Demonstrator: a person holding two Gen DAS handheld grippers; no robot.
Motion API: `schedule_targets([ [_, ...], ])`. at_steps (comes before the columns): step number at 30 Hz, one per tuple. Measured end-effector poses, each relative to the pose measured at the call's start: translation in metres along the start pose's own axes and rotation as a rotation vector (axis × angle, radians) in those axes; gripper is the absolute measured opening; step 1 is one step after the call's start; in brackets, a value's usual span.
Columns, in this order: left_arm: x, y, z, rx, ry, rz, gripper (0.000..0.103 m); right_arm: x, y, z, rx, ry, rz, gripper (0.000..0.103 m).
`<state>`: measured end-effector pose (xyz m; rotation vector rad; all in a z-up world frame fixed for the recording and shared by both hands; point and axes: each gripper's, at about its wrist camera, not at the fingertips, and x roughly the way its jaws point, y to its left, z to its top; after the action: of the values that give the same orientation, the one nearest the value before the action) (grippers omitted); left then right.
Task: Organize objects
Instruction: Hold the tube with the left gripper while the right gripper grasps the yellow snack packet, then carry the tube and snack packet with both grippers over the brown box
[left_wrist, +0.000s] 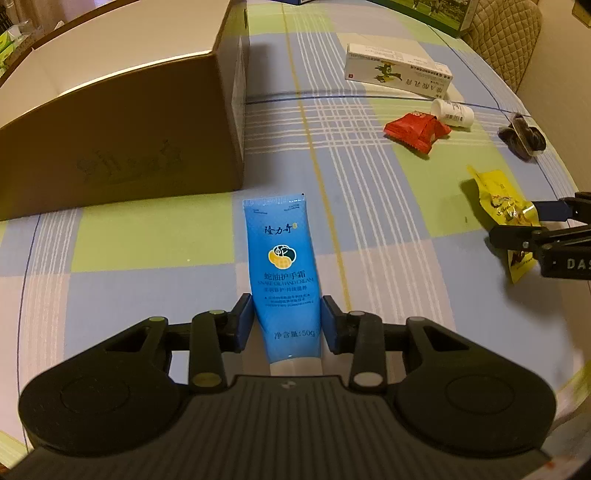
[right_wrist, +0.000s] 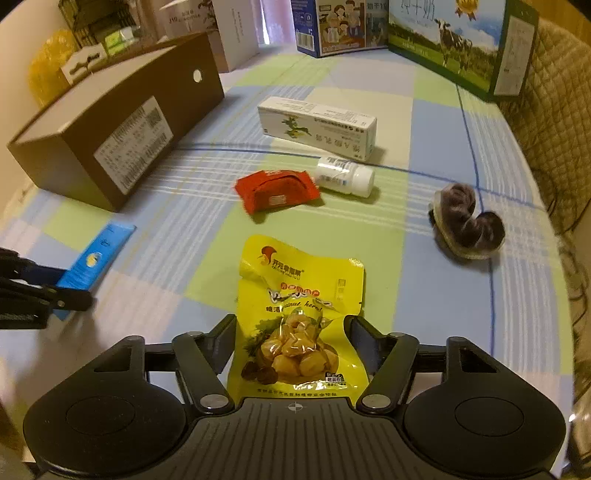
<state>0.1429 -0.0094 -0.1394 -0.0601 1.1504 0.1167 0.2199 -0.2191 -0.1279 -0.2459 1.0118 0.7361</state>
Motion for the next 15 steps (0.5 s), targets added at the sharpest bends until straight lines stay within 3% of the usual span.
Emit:
schedule_targets([
  [4,-0.009,0.004,-0.004,0.007,-0.019,-0.011,0.033,-0.008,0.002,-0.004,0.032,0.003,0.049,0.056],
  [15,-0.006,0.019,-0.012,-0.006,0.019,-0.008,0.035,-0.012,0.021,-0.014,0.038,0.013,0.063,0.055],
])
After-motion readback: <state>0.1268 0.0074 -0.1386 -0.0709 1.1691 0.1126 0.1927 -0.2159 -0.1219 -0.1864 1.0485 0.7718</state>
